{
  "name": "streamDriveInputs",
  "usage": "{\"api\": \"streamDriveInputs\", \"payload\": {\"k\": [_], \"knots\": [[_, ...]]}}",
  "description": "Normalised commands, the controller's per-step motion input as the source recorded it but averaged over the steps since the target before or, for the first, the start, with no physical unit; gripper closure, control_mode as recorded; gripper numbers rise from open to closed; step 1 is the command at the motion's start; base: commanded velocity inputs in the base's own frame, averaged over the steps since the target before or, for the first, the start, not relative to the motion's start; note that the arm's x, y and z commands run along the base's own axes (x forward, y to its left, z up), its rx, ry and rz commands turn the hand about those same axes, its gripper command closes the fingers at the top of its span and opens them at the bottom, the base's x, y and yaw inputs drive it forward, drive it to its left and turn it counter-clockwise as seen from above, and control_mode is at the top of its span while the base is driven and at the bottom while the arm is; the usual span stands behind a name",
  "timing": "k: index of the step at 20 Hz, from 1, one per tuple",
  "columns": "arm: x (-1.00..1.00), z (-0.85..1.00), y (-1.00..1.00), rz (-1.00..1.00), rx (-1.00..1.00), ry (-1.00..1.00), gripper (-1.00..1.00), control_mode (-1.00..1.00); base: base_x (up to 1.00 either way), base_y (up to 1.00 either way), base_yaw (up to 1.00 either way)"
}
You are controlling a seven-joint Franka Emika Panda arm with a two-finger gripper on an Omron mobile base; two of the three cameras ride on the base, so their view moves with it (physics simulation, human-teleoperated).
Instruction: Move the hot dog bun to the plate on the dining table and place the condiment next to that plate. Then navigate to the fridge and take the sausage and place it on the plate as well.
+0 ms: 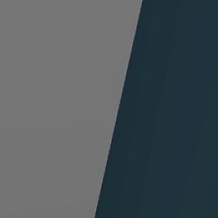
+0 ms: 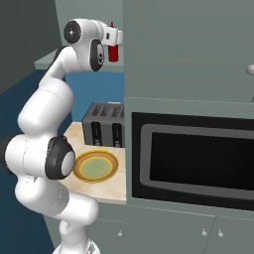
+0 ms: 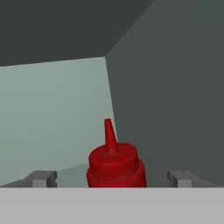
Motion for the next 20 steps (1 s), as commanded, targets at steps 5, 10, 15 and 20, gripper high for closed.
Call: {"api": "streamDriveInputs", "payload": {"k": [5, 10, 15, 20], "knots": [[-0.01, 0.11, -0.03, 0.01, -0.01, -0.04, -1.00, -1.00, 0.00, 0.00, 0.00], [-0.07, -0.01, 0.17, -0.03, -0.13, 0.00, -1.00, -1.00, 0.00, 0.00, 0.00], [-0.09, -0.16, 0.38, -0.04, -0.19, 0.00, -1.00, -1.00, 0.00, 0.00, 0.00], [0.02, -0.01, -0.13, -0.01, -0.04, 0.00, -1.00, -1.00, 0.00, 0.00, 0.00]]}}
